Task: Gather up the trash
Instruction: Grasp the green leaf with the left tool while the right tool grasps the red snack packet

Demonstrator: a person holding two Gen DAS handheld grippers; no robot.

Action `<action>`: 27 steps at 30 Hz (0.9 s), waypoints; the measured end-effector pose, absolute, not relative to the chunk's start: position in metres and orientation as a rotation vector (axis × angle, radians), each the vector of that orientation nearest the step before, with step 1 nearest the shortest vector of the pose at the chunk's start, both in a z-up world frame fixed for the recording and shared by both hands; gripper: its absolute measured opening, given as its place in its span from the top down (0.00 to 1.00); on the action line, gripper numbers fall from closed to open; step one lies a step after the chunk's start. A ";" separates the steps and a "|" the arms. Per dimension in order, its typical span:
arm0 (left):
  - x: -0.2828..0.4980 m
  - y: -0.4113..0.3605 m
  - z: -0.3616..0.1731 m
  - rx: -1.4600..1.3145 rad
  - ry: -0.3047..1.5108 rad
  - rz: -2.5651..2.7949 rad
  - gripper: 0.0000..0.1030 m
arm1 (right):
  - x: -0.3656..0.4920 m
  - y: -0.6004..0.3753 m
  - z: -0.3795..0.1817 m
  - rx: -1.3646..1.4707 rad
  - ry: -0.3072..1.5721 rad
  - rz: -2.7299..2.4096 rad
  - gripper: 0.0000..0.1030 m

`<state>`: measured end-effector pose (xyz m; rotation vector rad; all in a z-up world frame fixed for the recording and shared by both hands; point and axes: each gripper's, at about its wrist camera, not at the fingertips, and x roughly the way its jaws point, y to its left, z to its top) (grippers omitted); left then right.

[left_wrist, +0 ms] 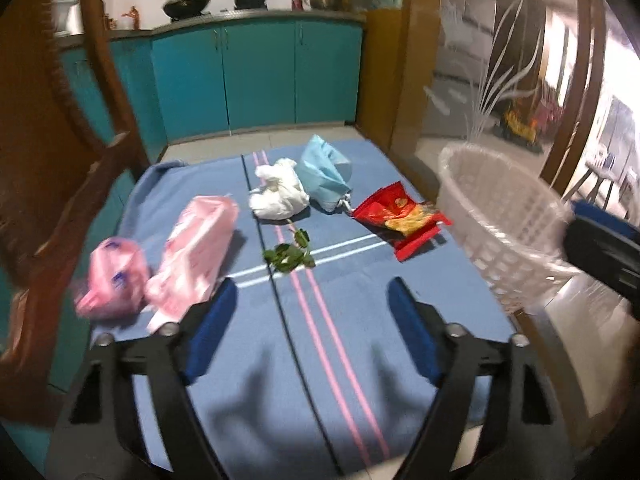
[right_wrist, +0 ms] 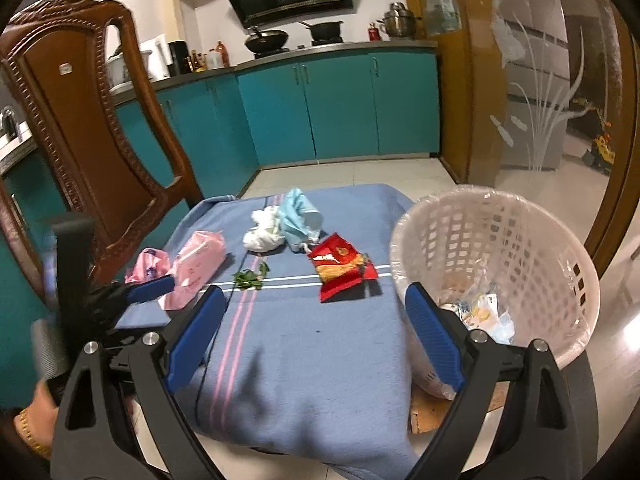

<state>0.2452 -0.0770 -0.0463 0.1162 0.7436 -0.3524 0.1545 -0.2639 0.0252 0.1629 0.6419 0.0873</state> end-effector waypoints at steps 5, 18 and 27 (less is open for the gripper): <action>0.296 -0.092 -0.068 0.097 0.832 -0.333 0.41 | 0.170 -0.272 0.016 0.174 0.669 0.090 0.13; 0.320 -0.089 -0.079 0.096 0.882 -0.356 0.98 | 0.212 -0.269 -0.009 0.150 0.702 0.081 0.13; 0.231 -0.025 -0.005 -0.024 0.676 -0.434 0.98 | 0.264 -0.257 -0.041 0.108 0.757 0.083 0.13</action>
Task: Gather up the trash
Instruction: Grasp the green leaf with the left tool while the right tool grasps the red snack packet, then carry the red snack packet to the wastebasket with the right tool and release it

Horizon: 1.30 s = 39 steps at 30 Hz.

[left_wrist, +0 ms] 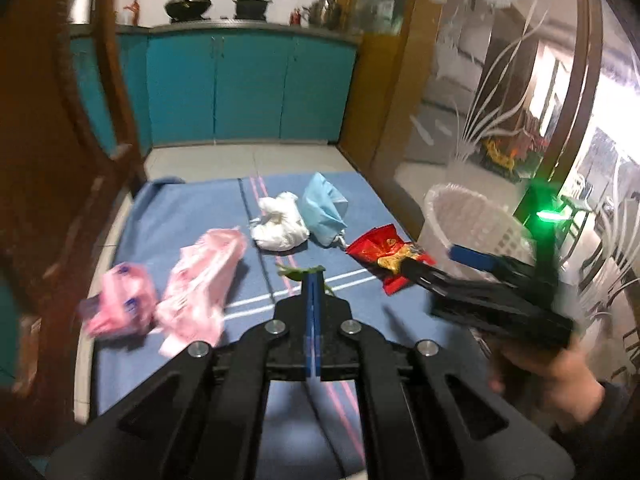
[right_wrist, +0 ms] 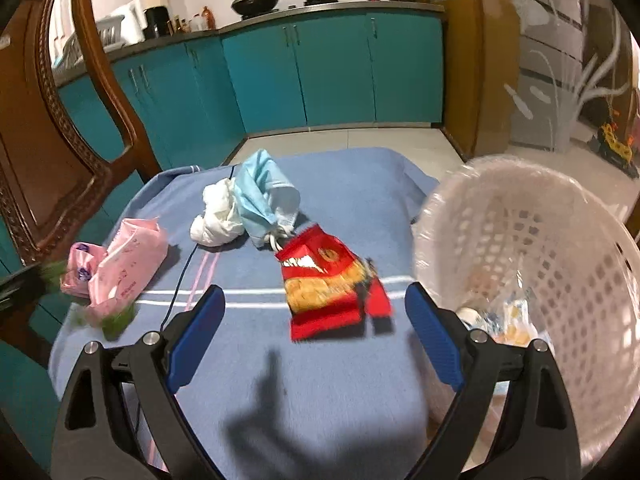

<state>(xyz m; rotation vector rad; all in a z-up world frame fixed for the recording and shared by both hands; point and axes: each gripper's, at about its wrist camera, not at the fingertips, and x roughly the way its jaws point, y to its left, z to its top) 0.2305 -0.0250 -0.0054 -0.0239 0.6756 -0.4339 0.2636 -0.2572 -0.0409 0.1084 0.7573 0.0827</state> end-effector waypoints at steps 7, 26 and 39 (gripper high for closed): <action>0.201 -0.002 0.013 -0.070 0.620 -0.439 0.98 | 0.300 -0.229 -0.069 -0.158 0.841 0.013 0.34; 0.206 0.025 0.014 -0.114 0.611 -0.416 0.98 | 0.190 -0.236 0.018 0.117 0.706 0.213 0.56; 0.203 0.016 0.011 -0.087 0.621 -0.404 0.98 | 0.170 -0.221 0.019 0.102 0.693 0.211 0.56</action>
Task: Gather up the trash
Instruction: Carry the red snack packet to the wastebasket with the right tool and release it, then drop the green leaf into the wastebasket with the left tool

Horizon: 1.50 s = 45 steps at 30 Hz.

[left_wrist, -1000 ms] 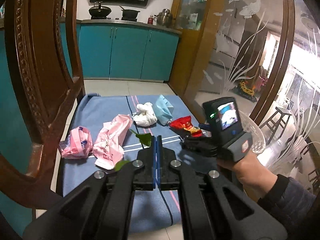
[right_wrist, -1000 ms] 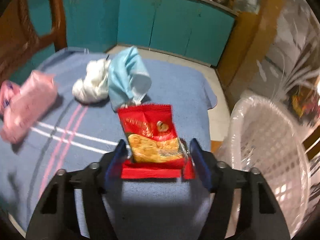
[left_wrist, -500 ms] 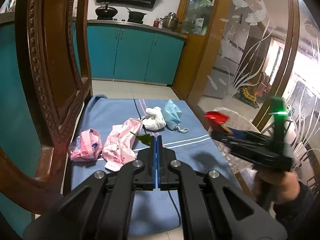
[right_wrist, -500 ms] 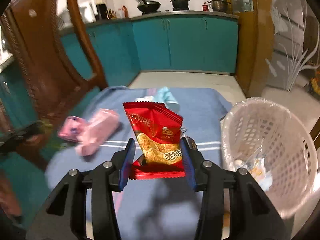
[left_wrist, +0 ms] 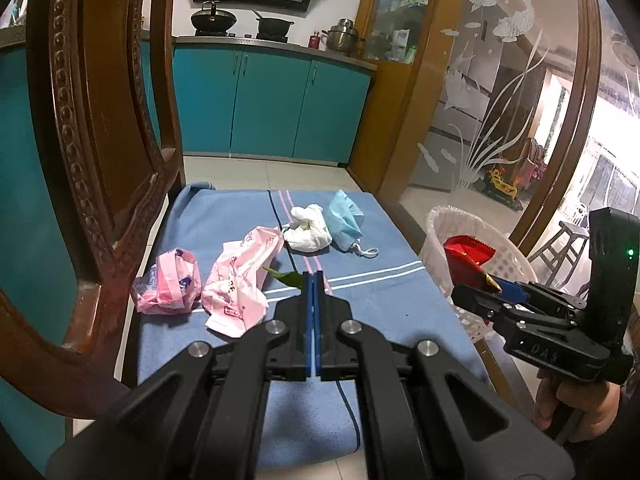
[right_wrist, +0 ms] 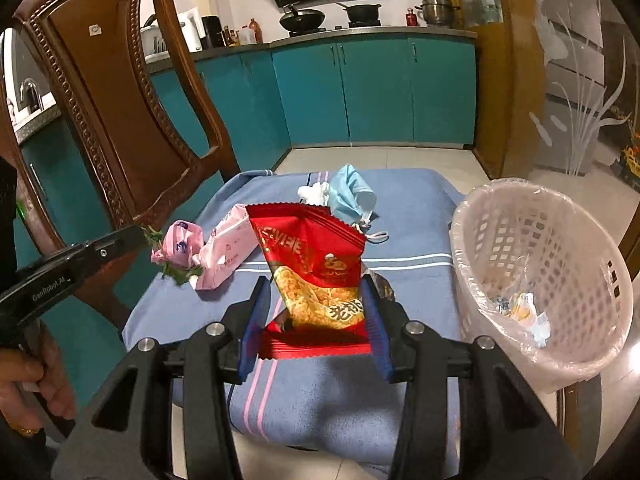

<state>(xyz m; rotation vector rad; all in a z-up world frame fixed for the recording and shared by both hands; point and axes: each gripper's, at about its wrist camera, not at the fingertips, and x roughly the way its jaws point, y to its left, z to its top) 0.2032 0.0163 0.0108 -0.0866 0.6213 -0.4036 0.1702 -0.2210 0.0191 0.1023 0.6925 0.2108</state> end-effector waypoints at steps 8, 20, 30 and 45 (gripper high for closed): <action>0.204 0.017 0.009 -0.091 0.626 -0.392 0.98 | 0.171 -0.223 0.018 0.106 0.703 0.217 0.56; 0.203 0.017 0.009 -0.091 0.623 -0.389 0.98 | 0.170 -0.223 0.017 0.097 0.708 0.227 0.56; 0.204 0.019 0.008 -0.085 0.623 -0.387 0.98 | 0.169 -0.252 0.034 0.133 0.632 0.153 0.56; 0.200 -0.003 0.015 -0.081 0.630 -0.442 0.98 | 0.160 -0.412 0.041 0.534 0.522 -0.164 0.05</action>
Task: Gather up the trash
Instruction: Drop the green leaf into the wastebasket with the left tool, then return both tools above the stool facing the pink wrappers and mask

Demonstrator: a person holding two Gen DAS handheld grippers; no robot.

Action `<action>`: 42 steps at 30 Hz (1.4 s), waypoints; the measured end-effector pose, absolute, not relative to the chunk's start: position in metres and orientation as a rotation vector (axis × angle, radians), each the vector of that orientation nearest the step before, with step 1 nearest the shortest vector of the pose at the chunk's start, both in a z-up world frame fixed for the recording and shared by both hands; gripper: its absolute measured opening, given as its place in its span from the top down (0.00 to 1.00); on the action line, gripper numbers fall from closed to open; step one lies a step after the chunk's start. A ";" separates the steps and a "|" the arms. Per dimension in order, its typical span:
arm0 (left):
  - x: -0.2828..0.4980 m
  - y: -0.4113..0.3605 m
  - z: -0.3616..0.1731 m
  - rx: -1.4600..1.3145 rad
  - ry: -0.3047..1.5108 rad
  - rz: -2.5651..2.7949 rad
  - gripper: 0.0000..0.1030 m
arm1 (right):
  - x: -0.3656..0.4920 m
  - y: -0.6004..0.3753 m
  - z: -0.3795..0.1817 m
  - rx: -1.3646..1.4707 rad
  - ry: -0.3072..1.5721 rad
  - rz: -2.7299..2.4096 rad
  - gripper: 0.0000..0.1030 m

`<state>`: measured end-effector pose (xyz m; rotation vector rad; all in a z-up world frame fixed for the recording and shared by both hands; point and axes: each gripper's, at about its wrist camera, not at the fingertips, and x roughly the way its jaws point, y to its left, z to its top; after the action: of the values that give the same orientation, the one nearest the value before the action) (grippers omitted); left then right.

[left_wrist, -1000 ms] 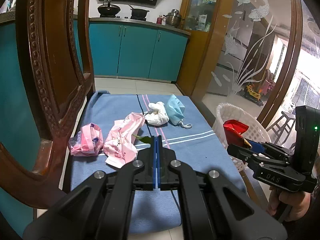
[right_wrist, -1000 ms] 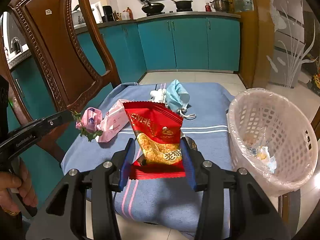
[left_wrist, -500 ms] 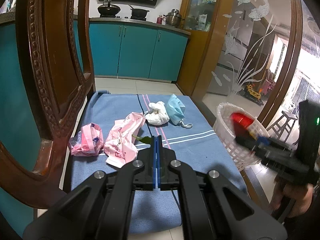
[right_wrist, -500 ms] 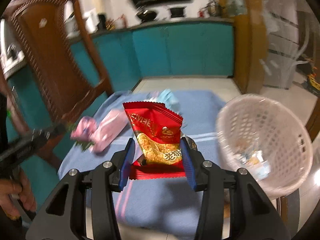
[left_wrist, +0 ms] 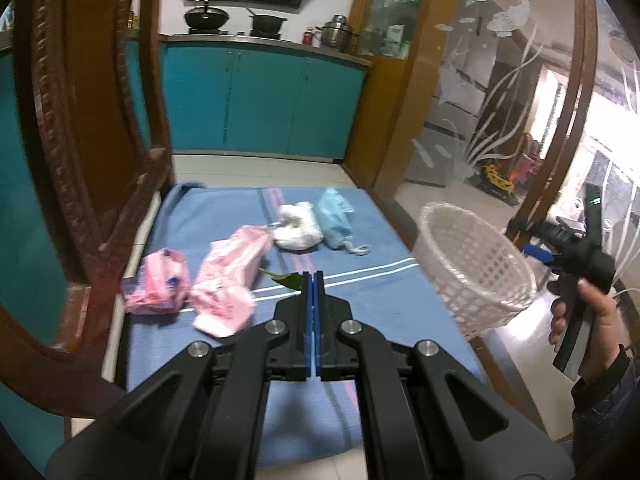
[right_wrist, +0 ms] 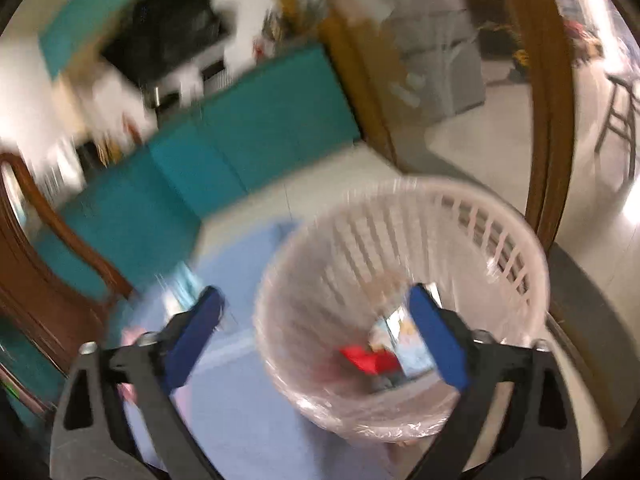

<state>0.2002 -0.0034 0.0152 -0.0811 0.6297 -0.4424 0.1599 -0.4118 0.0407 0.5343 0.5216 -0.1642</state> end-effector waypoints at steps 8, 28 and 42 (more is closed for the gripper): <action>0.215 -0.107 0.059 -0.039 0.602 -0.632 0.98 | 0.117 -0.457 0.062 0.643 0.316 -0.264 0.04; 0.220 -0.144 0.040 0.103 0.595 -0.467 0.07 | 0.142 -0.420 0.057 0.560 0.453 -0.117 0.04; 0.179 0.017 -0.020 0.015 0.691 -0.149 0.05 | 0.156 -0.198 0.018 -0.042 0.697 0.133 0.04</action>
<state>0.1792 0.0170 -0.0201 0.0149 0.6910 -0.1493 0.1563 -0.1983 0.0178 -0.0416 0.6969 0.1330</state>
